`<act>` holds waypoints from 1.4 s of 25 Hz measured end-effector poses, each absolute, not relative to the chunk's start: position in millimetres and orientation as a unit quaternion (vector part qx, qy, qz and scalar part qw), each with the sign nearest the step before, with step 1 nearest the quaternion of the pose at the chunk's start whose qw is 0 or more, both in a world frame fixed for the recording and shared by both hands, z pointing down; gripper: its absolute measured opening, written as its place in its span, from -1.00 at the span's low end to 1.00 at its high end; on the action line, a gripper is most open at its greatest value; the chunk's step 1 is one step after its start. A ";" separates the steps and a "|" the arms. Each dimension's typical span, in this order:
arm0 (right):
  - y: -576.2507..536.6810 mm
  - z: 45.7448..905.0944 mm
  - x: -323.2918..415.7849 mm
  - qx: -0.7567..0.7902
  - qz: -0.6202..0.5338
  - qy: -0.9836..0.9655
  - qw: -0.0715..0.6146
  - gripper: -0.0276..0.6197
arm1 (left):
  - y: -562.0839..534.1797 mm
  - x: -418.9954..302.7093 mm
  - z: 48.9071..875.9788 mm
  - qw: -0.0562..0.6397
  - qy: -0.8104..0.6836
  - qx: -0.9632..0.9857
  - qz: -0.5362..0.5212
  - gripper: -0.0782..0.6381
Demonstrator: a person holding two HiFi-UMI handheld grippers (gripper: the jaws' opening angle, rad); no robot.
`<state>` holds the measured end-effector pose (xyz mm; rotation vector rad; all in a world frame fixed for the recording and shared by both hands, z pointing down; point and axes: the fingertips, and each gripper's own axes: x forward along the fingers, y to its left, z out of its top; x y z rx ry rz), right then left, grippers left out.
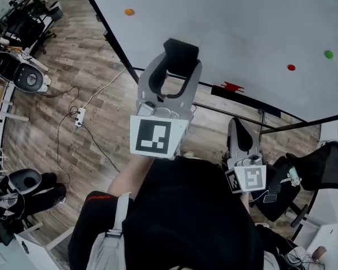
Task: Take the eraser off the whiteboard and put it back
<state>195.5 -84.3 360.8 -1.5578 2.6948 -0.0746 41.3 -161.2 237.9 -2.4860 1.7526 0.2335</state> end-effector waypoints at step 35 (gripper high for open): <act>-75.3 348.7 193.6 -0.497 -0.002 0.868 0.015 -0.91 | -70.3 43.8 355.8 0.034 0.517 -0.855 0.004 -0.14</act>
